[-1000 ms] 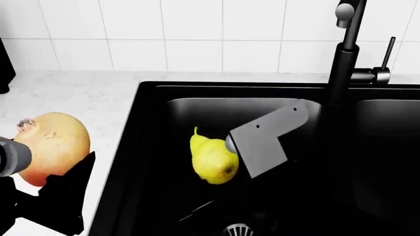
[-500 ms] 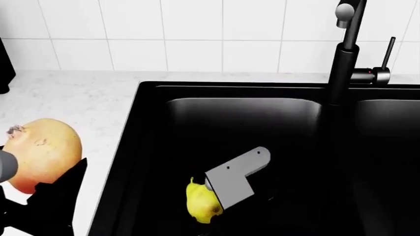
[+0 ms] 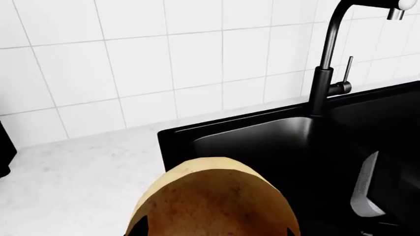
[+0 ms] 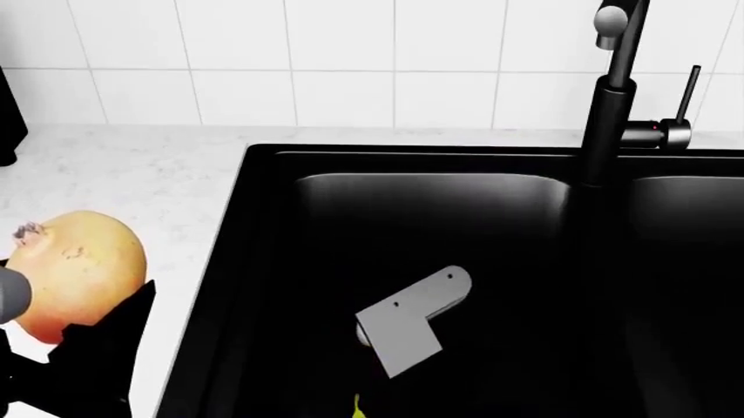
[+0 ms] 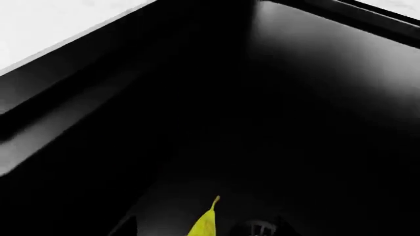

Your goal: There is a mixed pile of frozen fruits and vegetables on the counter. Locate all the frozen vegetables and place the items in a bowl on the counter. Take all the frozen fruits and defrost them in a running sink.

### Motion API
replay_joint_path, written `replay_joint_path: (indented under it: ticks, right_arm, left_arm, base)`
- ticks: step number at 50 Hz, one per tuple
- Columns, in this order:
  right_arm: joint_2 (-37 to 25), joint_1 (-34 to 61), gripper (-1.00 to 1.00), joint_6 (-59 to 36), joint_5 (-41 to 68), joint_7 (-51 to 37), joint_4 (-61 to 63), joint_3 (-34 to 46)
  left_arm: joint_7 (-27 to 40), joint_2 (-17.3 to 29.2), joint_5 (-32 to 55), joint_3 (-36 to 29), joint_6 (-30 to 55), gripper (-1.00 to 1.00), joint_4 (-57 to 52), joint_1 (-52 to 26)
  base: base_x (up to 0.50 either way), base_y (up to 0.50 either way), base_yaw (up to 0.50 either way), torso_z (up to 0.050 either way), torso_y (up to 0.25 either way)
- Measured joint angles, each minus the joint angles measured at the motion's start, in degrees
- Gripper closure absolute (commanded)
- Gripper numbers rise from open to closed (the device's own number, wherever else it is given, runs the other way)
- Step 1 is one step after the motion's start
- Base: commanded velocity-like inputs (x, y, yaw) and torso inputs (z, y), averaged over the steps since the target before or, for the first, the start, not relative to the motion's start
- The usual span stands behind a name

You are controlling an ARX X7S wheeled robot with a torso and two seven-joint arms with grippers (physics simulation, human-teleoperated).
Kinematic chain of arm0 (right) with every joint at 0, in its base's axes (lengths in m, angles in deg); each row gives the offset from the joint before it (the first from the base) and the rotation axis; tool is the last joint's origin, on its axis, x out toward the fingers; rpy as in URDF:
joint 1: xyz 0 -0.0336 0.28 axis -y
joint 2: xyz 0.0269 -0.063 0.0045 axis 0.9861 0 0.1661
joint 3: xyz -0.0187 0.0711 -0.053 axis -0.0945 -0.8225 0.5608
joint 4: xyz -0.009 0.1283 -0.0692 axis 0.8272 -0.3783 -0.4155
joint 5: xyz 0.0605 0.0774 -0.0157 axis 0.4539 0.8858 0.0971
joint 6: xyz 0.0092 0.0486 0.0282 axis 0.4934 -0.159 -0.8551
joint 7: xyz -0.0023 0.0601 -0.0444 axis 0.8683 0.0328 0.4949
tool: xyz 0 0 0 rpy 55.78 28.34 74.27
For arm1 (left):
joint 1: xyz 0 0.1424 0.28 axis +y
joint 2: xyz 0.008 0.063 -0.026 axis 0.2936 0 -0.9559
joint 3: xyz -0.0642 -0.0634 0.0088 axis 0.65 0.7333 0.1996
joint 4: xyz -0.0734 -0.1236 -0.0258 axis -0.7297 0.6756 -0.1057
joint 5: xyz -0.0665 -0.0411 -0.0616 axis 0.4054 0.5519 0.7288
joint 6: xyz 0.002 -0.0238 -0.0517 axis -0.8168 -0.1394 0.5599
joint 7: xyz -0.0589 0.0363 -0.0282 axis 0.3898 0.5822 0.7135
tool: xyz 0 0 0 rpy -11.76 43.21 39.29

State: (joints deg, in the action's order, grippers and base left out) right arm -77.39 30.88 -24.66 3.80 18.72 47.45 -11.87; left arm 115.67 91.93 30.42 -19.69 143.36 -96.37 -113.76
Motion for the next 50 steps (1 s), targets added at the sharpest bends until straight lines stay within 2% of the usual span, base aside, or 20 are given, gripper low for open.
replay_joint_path:
  ticks: [15,31,41,50]
  right_arm:
    - [-4.37,-0.53,-1.00,-4.67,9.50,-8.55,17.85,-13.79]
    - [-10.00,-7.79,-1.00,-4.52,21.15,-18.30,35.56,-31.51]
    - [-16.11,-11.65,-1.00,-5.22,34.42,-26.45,43.08,-43.59]
    - [-21.80,-14.47,-1.00,-4.76,44.68,-31.35,46.17,-52.27]
  left_arm:
    - [-0.76,-0.37,-1.07,-0.38,-0.35,1.00,0.25,0.53]
    - [-1.75,-1.12,-2.19,-1.05,-0.70,1.00,1.01,0.81]
    - [-3.57,-3.66,-4.34,-3.04,-0.56,1.00,3.08,0.00]
    - [-5.34,-7.08,-5.45,-6.10,0.99,1.00,7.06,-4.35]
  base:
    - [0.00,0.00,0.00,0.001,0.001]
    - [0.00,0.00,0.00,0.000,0.000]
    - [0.00,0.00,0.00,0.000,0.000]
    - [0.00,0.00,0.00,0.000,0.001]
